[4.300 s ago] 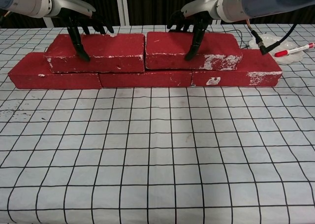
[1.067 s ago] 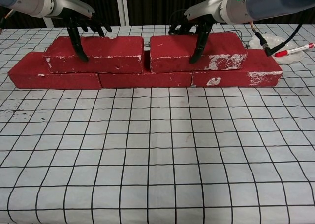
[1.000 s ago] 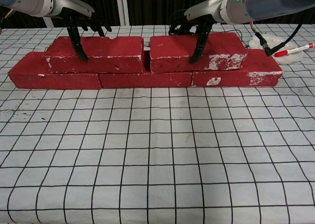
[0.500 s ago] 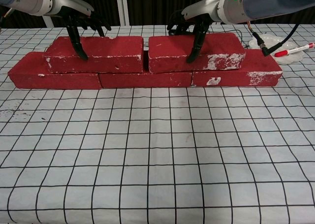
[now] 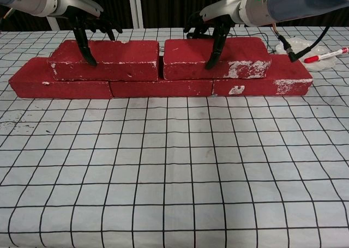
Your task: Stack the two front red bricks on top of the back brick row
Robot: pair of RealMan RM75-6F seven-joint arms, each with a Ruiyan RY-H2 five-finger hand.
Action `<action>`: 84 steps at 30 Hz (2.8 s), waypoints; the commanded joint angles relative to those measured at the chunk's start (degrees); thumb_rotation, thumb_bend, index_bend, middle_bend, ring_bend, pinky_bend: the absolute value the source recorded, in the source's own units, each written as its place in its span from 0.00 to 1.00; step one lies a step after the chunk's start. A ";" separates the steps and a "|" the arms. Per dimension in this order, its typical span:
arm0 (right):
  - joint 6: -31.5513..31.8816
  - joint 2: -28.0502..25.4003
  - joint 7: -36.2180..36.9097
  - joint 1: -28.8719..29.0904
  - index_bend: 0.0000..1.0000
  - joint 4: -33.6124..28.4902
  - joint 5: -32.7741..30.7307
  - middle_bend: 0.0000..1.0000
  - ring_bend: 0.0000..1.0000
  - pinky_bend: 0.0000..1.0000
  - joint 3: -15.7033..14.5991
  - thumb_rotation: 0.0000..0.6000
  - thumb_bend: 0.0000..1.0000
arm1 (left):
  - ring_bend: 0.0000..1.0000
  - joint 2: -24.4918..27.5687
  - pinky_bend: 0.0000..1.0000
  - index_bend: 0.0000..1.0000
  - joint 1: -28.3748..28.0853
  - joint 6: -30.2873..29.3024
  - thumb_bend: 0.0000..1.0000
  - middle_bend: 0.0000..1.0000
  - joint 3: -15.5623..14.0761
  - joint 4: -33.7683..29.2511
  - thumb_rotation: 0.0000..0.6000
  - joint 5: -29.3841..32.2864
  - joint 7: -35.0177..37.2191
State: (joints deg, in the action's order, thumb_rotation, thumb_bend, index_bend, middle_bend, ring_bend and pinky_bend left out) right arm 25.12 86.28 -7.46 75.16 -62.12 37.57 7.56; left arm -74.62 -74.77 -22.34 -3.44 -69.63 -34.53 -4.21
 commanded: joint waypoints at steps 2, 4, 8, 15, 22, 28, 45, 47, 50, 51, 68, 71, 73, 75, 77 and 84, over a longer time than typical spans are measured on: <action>0.12 -0.14 -0.13 0.05 0.01 -0.26 -0.21 0.10 0.02 0.13 -0.05 1.00 0.03 | 0.00 0.06 0.04 0.04 -0.04 -0.12 0.00 0.12 0.03 -0.10 1.00 0.19 -0.04; 0.16 -0.24 -0.12 0.04 0.01 -0.50 -0.29 0.10 0.02 0.14 -0.01 1.00 0.02 | 0.00 0.09 0.04 0.04 -0.08 -0.07 0.00 0.12 -0.09 -0.10 1.00 0.35 -0.13; 0.25 -0.29 -0.21 0.09 0.01 -0.63 -0.41 0.10 0.02 0.13 -0.02 1.00 0.02 | 0.00 0.14 0.04 0.03 -0.16 -0.16 0.00 0.12 -0.26 -0.10 1.00 0.73 -0.28; 0.28 -0.32 -0.38 0.08 0.01 -0.64 -0.61 0.10 0.01 0.13 -0.20 1.00 0.01 | 0.00 0.07 0.04 0.03 -0.30 -0.37 0.00 0.12 -0.41 -0.11 1.00 1.21 -0.56; 0.59 -0.33 -0.53 0.10 0.00 -0.72 -0.57 0.10 0.00 0.12 -0.12 1.00 0.00 | 0.00 0.01 0.04 0.03 -0.42 -0.25 0.00 0.12 -0.36 -0.14 1.00 1.44 -0.65; 0.88 -0.64 -0.66 0.07 0.00 -1.36 -0.37 0.10 0.00 0.12 -0.01 1.00 0.00 | 0.00 0.10 0.04 0.03 -0.50 -0.35 0.00 0.12 -0.41 -0.21 1.00 1.68 -0.75; 0.91 -0.99 -1.13 0.26 0.00 -2.03 -0.69 0.02 0.00 0.12 -0.16 1.00 0.00 | 0.00 0.47 0.04 0.03 -0.73 -0.51 0.00 0.11 -0.46 -0.67 1.00 2.27 -0.94; 0.97 -1.10 -1.21 0.30 0.00 -2.10 -0.71 0.02 0.00 0.12 -0.16 1.00 0.00 | 0.00 0.50 0.04 0.03 -0.75 -0.54 0.00 0.11 -0.49 -0.67 1.00 2.32 -0.99; 1.05 -1.27 -1.25 0.33 0.00 -2.37 -0.72 0.02 0.00 0.12 -0.13 1.00 0.00 | 0.00 0.54 0.04 0.03 -0.77 -0.57 0.00 0.11 -0.54 -0.68 1.00 2.42 -1.03; 1.12 -1.33 -1.29 0.35 0.00 -2.49 -0.73 0.02 0.00 0.12 -0.12 1.00 0.00 | 0.00 0.57 0.04 0.03 -0.78 -0.61 0.00 0.11 -0.52 -0.71 1.00 2.48 -1.03; 3.86 -5.35 -0.58 -0.61 0.00 -7.67 0.07 0.02 0.00 0.11 1.54 1.00 0.00 | 0.00 4.41 0.04 0.03 -0.75 -3.26 0.00 0.11 0.24 -4.93 1.00 2.45 -1.34; 5.33 -7.74 -0.09 -1.64 0.00 -10.83 1.18 0.02 0.00 0.12 2.16 1.00 0.00 | 0.00 6.64 0.03 0.03 -0.36 -4.82 0.00 0.11 -0.03 -7.46 1.00 1.92 -1.96; 6.55 -9.73 0.16 -2.61 0.00 -13.33 2.21 0.02 0.00 0.11 2.40 1.00 0.00 | 0.00 8.66 0.02 0.03 0.24 -6.43 0.00 0.11 -0.56 -9.87 1.00 1.21 -2.68; 8.31 -12.31 0.56 -4.08 0.00 -16.50 3.51 0.02 0.00 0.11 2.65 1.00 0.00 | 0.00 11.44 0.01 0.03 1.40 -8.82 0.00 0.11 -1.40 -13.46 1.00 0.03 -3.62; 10.37 -14.92 0.88 -5.86 0.00 -19.61 5.09 0.02 0.00 0.11 2.71 1.00 0.00 | 0.00 14.07 0.00 0.03 2.96 -11.43 0.00 0.11 -2.28 -17.07 1.00 -1.29 -4.57; 15.62 -20.59 1.91 -10.85 0.00 -25.49 8.15 0.02 0.00 0.11 2.46 1.00 0.00 | 0.00 20.30 0.00 0.07 8.43 -16.30 0.00 0.11 -4.97 -24.49 1.00 -4.65 -5.28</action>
State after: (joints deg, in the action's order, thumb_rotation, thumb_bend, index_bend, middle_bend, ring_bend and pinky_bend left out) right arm 39.74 66.74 -6.02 65.45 -86.51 44.87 10.08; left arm -55.78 -68.08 -37.11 -7.36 -92.46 -37.86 -9.20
